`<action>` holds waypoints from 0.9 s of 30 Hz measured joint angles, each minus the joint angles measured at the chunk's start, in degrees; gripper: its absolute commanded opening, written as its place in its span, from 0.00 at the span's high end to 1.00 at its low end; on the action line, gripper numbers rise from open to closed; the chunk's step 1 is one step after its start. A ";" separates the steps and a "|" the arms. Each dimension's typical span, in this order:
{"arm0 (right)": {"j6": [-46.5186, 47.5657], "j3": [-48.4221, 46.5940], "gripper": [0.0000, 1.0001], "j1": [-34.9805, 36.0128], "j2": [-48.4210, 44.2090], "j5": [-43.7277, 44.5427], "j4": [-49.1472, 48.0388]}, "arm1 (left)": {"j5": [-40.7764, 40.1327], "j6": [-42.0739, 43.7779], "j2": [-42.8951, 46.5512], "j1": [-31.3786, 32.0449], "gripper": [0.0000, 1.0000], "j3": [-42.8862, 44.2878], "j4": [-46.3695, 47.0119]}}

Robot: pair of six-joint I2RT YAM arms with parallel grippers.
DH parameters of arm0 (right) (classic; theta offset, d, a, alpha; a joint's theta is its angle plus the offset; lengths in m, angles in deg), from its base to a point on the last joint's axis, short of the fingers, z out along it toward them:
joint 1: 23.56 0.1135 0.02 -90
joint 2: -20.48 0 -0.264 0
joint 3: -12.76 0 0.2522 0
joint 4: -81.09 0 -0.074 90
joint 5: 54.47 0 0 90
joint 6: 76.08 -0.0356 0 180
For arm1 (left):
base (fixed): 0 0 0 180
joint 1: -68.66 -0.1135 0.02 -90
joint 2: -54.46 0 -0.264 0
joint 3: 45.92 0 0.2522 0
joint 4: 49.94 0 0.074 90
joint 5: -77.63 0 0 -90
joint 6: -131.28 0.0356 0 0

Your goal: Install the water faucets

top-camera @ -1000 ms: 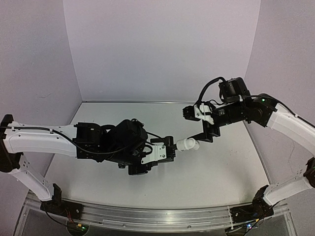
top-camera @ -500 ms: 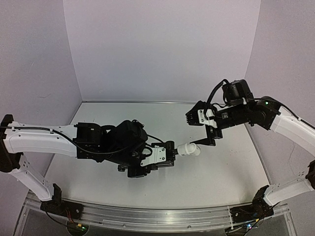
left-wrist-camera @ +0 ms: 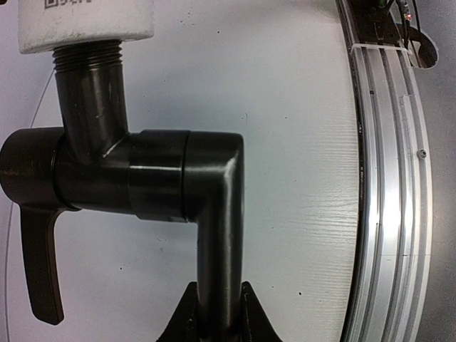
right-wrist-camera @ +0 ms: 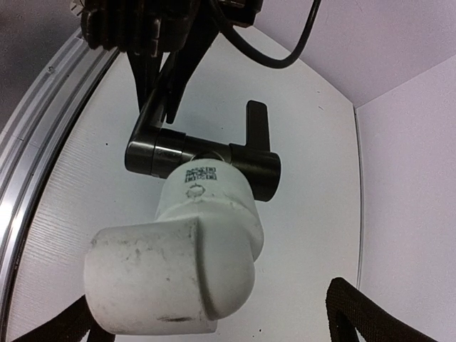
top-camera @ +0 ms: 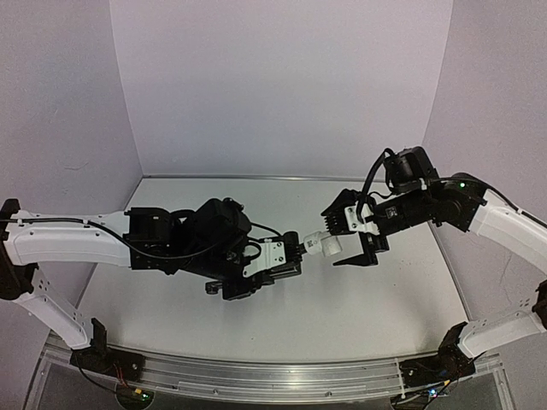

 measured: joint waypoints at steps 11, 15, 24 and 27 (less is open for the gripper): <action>0.78 -1.80 0.02 0.11 -0.38 -1.27 -0.21 | 1.20 0.02 -1.36 0.00 1.00 1.40 -0.48; -0.26 -2.87 0.02 0.17 -0.10 -1.83 -0.27 | 1.50 -0.06 -1.92 -0.14 1.00 1.89 -0.47; -5.05 -5.73 0.02 1.07 1.18 -3.32 -0.28 | 1.53 -0.25 -2.89 -0.75 1.00 2.57 -0.30; -6.91 -6.91 0.02 1.14 1.84 -3.49 -0.51 | 1.54 -0.35 -3.53 -0.79 1.00 2.80 -0.09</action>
